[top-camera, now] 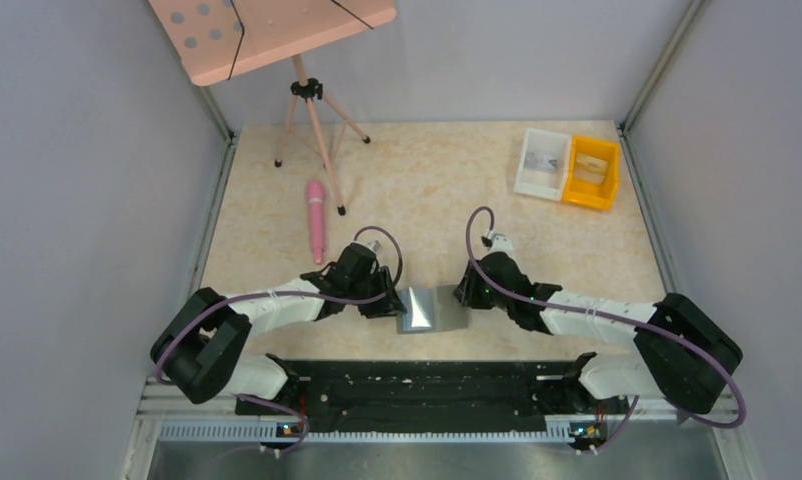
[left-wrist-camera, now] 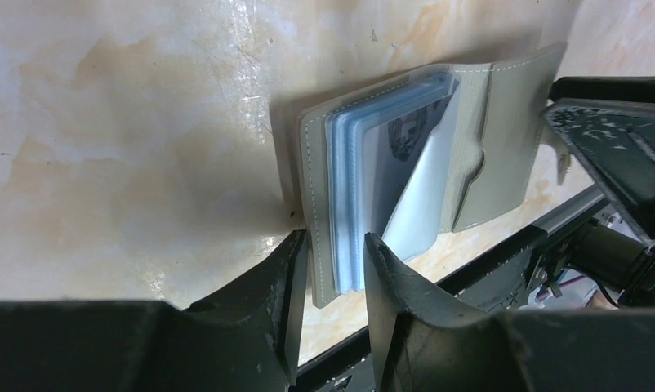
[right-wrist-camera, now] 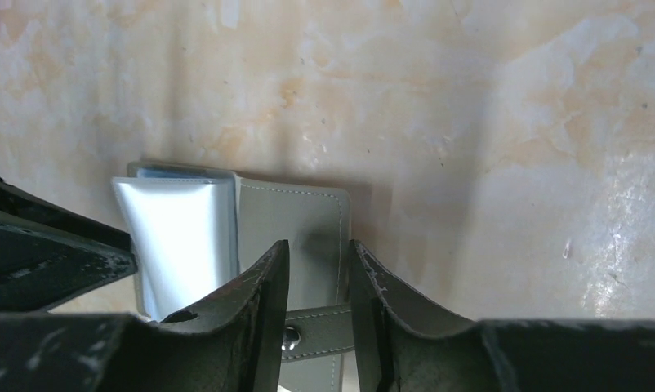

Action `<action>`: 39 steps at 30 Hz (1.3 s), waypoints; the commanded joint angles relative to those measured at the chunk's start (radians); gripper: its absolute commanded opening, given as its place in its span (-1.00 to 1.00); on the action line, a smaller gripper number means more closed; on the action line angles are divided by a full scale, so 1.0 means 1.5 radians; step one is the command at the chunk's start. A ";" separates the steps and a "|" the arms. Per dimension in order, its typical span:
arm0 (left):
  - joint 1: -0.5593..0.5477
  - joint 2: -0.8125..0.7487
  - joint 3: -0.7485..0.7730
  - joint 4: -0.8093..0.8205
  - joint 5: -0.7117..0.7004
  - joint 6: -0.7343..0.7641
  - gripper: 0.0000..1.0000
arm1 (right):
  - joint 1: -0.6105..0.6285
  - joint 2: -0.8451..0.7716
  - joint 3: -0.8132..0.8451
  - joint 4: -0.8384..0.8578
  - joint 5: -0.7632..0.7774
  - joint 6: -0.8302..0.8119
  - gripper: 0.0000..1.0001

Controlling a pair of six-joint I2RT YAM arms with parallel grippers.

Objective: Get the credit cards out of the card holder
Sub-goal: Open the card holder at the center of the board.

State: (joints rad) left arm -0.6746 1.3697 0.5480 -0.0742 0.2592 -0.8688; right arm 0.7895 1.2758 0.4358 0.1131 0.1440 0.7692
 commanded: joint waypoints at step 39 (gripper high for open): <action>-0.003 -0.144 0.028 -0.132 -0.098 0.032 -0.12 | 0.052 0.095 0.057 -0.053 0.040 0.004 -0.39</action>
State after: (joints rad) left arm -0.6769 1.2079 0.5560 -0.1707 0.1749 -0.8577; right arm 0.8566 1.4132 0.5591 0.0254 0.2142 0.7570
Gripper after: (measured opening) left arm 0.426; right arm 0.311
